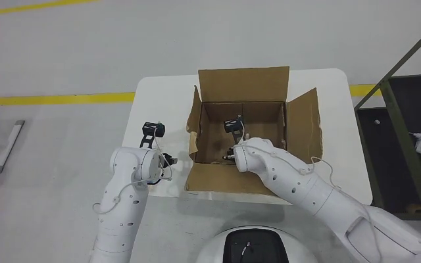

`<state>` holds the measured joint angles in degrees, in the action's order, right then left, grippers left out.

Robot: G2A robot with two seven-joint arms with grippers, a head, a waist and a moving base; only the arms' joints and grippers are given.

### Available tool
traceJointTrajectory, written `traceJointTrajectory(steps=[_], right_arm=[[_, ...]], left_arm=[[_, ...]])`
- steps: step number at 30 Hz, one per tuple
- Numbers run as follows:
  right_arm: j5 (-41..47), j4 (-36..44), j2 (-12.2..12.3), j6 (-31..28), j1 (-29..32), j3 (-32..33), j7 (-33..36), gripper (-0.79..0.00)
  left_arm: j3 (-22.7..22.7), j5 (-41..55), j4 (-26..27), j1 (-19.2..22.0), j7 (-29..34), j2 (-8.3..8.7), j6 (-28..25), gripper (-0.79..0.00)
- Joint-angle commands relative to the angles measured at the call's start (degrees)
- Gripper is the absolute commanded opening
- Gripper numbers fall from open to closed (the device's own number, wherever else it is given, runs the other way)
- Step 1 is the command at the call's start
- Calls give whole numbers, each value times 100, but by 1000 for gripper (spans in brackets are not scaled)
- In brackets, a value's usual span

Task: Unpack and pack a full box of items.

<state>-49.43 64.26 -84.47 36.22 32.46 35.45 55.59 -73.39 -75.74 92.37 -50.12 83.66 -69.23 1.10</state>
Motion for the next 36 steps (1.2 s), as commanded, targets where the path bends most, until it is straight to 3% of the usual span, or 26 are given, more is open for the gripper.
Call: traceJointTrajectory(steps=[1, 5, 7, 8, 10, 11, 14, 21, 36], right_arm=[[2, -53, -27, -18, -2, 18, 2, -62], [-7, -141, -75, -66, -7, 48, 13, -191], [-24, -163, -94, -74, -14, 60, 24, -409], [-53, -163, -107, -58, -26, 76, 21, -456], [-89, -141, -122, -46, -37, 101, 52, -496], [-136, -116, -127, -24, -46, 114, 46, -576], [-243, -16, -133, 11, -45, 158, 124, -656], [-500, 182, -120, 28, 44, 285, 280, -785], [-948, 576, -97, -10, 309, 593, 459, -785]], left_arm=[[0, 0, 0, 0, 0, 0, 0, 0], [0, 0, 0, 0, 0, 0, 0, 0], [0, 0, 0, 0, 0, 0, 0, 0], [0, 0, 0, 0, 0, 0, 0, 0], [0, 0, 0, 0, 0, 0, 0, 0], [0, 0, 0, 0, 0, 0, 0, 0], [0, 0, 0, 0, 0, 0, 0, 0], [0, 0, 0, 0, 0, 0, 0, 0], [0, 0, 0, 0, 0, 0, 0, 0]])
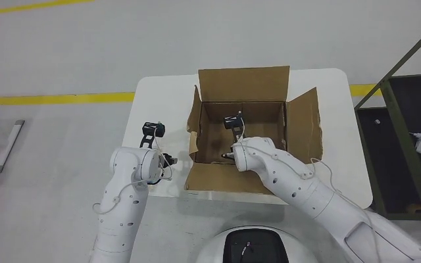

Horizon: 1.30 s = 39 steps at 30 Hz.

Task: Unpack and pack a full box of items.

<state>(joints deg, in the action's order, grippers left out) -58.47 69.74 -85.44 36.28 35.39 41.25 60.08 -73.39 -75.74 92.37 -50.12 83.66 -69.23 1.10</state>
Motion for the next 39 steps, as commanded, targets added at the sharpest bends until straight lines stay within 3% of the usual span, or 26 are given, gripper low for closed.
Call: traceJointTrajectory(steps=[1, 7, 9, 39], right_arm=[[-73, 52, -1, -20, 30, 27, 27, -730], [-440, 181, -18, -144, 52, -2, 25, -474], [-603, 175, -36, -173, 14, -23, 89, -446], [-523, -1292, -595, -470, -281, -95, -177, -425]], left_arm=[[0, 0, 0, 0, 0, 0, 0, 0], [0, 0, 0, 0, 0, 0, 0, 0], [0, 0, 0, 0, 0, 0, 0, 0], [0, 0, 0, 0, 0, 0, 0, 0]])
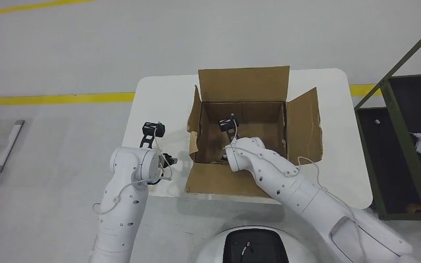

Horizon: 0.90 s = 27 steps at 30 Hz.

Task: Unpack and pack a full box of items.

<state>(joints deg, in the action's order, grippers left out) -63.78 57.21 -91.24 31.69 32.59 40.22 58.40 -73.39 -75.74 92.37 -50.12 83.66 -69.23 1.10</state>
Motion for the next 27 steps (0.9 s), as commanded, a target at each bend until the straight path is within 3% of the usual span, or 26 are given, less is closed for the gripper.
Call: traceJointTrajectory(steps=[1, 6, 10, 13, 14, 15, 21, 27], right_arm=[[9, -82, -29, -29, -3, 9, -10, -428], [25, -240, -94, -87, -22, 45, -47, -437], [7, -332, -137, -119, -37, 76, -63, -496], [-9, -392, -164, -140, -44, 105, -64, -668], [-15, -411, -173, -148, -49, 116, -61, -693], [-22, -430, -180, -148, -52, 130, -67, -785], [123, -338, -204, -136, -59, 367, -170, -785], [458, 435, -87, -140, 179, 1028, -498, -785]], left_arm=[[0, 0, 0, 0, 0, 0, 0, 0], [0, 0, 0, 0, 0, 0, 0, 0], [0, 0, 0, 0, 0, 0, 0, 0], [0, 0, 0, 0, 0, 0, 0, 0], [0, 0, 0, 0, 0, 0, 0, 0], [0, 0, 0, 0, 0, 0, 0, 0], [0, 0, 0, 0, 0, 0, 0, 0], [0, 0, 0, 0, 0, 0, 0, 0]])
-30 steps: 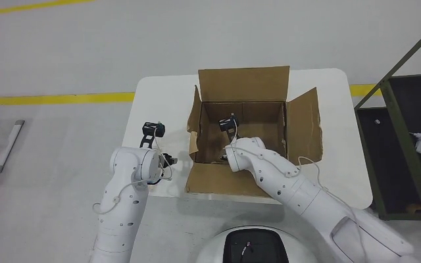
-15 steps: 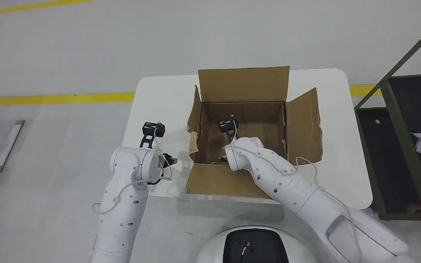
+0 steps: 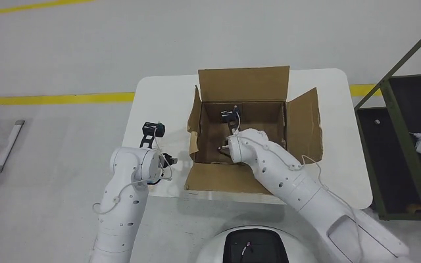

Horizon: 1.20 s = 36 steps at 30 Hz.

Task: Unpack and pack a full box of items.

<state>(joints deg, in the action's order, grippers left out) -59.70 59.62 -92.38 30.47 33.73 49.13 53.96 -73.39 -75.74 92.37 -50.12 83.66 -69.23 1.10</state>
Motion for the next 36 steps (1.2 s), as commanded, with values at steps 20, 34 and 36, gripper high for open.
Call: traceJointTrajectory(steps=[20, 34, 36], right_arm=[[998, 3910, 544, -1026, 2153, 2500, -392, -785], [1527, 5139, 676, -1285, 2147, 3774, -952, -785], [1310, 5460, 746, -1366, 2180, 4226, -910, -785]], left_arm=[[0, 0, 0, 0, 0, 0, 0, 0], [0, 0, 0, 0, 0, 0, 0, 0], [0, 0, 0, 0, 0, 0, 0, 0]])
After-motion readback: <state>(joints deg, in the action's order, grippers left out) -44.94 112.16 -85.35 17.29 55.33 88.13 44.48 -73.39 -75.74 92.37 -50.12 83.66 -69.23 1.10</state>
